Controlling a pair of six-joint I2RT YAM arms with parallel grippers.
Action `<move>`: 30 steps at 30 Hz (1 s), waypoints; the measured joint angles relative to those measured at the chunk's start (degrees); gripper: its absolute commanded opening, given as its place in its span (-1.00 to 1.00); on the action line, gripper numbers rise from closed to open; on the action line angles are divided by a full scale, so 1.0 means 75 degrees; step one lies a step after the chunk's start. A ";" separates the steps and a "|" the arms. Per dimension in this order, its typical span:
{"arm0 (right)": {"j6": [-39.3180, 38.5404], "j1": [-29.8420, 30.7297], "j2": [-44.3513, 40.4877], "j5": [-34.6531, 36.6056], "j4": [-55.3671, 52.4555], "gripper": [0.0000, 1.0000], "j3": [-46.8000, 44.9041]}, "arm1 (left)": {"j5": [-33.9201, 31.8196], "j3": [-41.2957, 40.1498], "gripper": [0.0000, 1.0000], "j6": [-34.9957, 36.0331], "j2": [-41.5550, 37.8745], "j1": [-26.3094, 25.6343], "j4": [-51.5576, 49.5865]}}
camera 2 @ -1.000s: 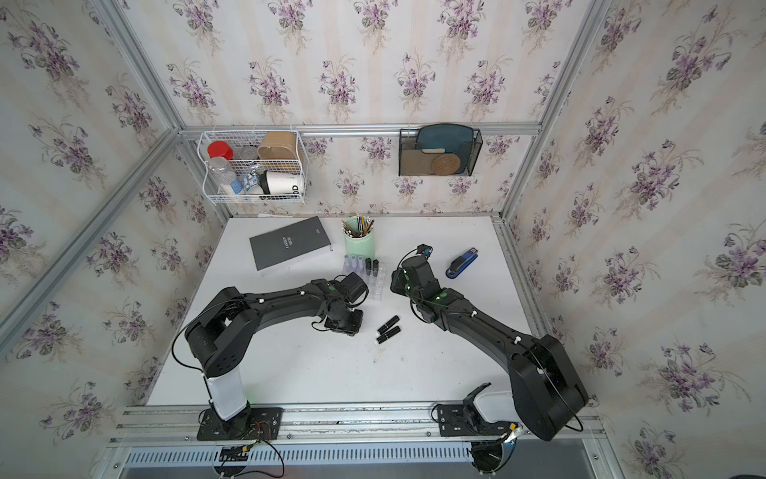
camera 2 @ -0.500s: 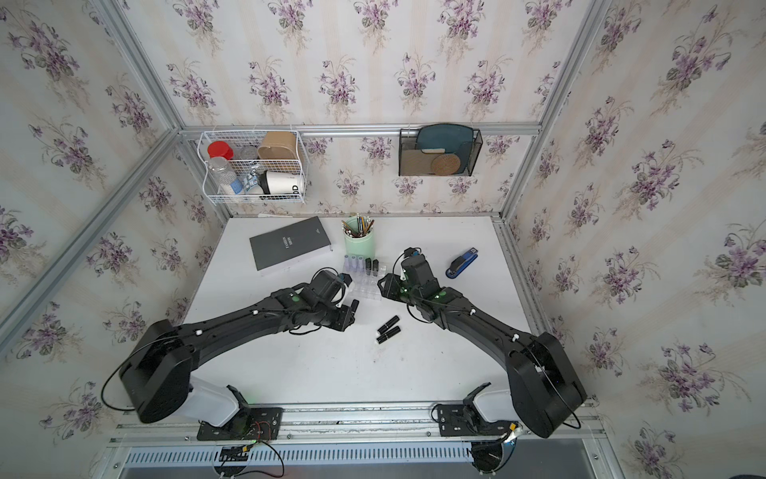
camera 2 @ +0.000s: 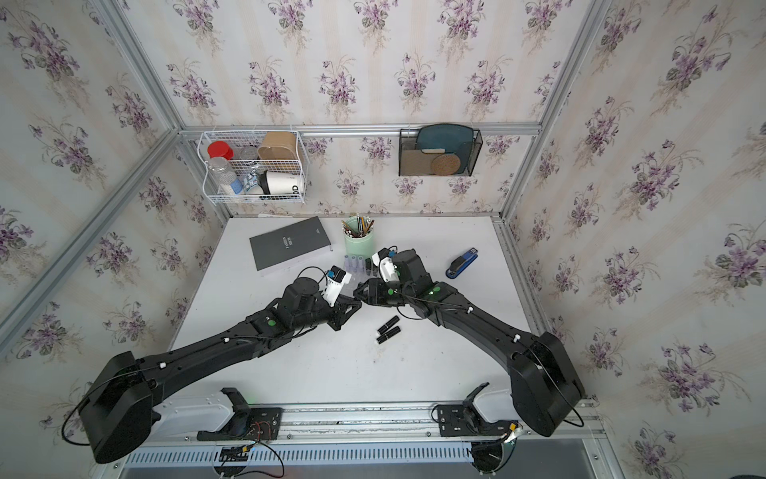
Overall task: Arrange the lipsticks in the organizer
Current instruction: Pick up the lipstick at the center of the board, then place the lipstick in the storage box.
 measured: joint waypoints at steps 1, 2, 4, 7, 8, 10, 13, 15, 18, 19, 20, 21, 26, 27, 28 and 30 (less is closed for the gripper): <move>-0.0006 0.0000 0.0026 -0.0020 0.0006 -0.31 0.0026 | 0.0006 0.0000 -0.82 0.0003 0.0000 0.0000 0.0012; -0.0020 0.0003 0.0052 -0.0020 0.0009 -0.36 0.0050 | 0.0020 0.0000 -0.82 0.0006 0.0000 0.0003 0.0012; -0.0026 0.0029 0.0087 0.0006 0.0015 -0.44 0.0067 | 0.0020 0.0000 -0.82 0.0006 0.0000 0.0012 0.0003; -0.0047 0.0029 0.0146 0.0064 0.0012 -0.56 0.0073 | 0.0012 0.0003 -0.78 -0.0003 0.0017 0.0029 -0.0003; -0.0038 0.0029 0.0152 0.0073 0.0012 -0.60 0.0073 | 0.0009 0.0003 -0.74 -0.0017 0.0032 0.0029 -0.0003; -0.0012 0.0029 0.0163 0.0175 0.0015 -0.63 0.0076 | -0.0015 0.0067 -0.42 -0.0044 0.0064 0.0029 -0.0099; 0.0073 0.0020 0.0163 0.0344 0.0061 -0.68 0.0085 | -0.0058 0.0283 0.31 -0.0119 0.0058 0.0029 -0.0402; 0.0090 -0.0079 0.0157 0.0656 0.0076 -0.71 0.0082 | -0.0131 0.0493 0.57 -0.0256 -0.0087 0.0029 -0.0571; 0.0119 -0.0463 0.0149 0.1317 0.0227 -0.72 0.0067 | -0.0306 0.0592 0.62 -0.0495 -0.0510 0.0207 -0.0761; 0.0117 -0.0595 0.0149 0.1658 0.0329 -0.72 0.0044 | -0.0338 0.0574 0.61 -0.0539 -0.0638 0.0323 -0.0796; 0.0093 -0.0685 0.0149 0.2116 0.0449 -0.72 0.0015 | -0.0361 0.0539 0.61 -0.0589 -0.0755 0.0460 -0.0807; -0.0009 -0.0761 0.0178 0.2847 0.0682 -0.72 -0.0061 | -0.0361 0.0472 0.60 -0.0702 -0.0877 0.0682 -0.0819; -0.0667 -0.0731 0.0944 0.4826 0.1559 -0.73 -0.0146 | -0.0239 0.0163 0.51 -0.1014 -0.0985 0.1320 -0.0947; -0.0825 -0.0726 0.1163 0.5109 0.1690 -0.73 -0.0111 | -0.0189 0.0102 0.50 -0.1055 -0.0985 0.1387 -0.0959; -0.0959 -0.0726 0.1370 0.5336 0.1813 -0.73 -0.0058 | -0.0131 0.0038 0.50 -0.1134 -0.0988 0.1448 -0.0956; -0.1224 -0.0726 0.1734 0.5639 0.2081 -0.73 0.0076 | -0.0050 -0.0102 0.49 -0.1212 -0.1020 0.1562 -0.0950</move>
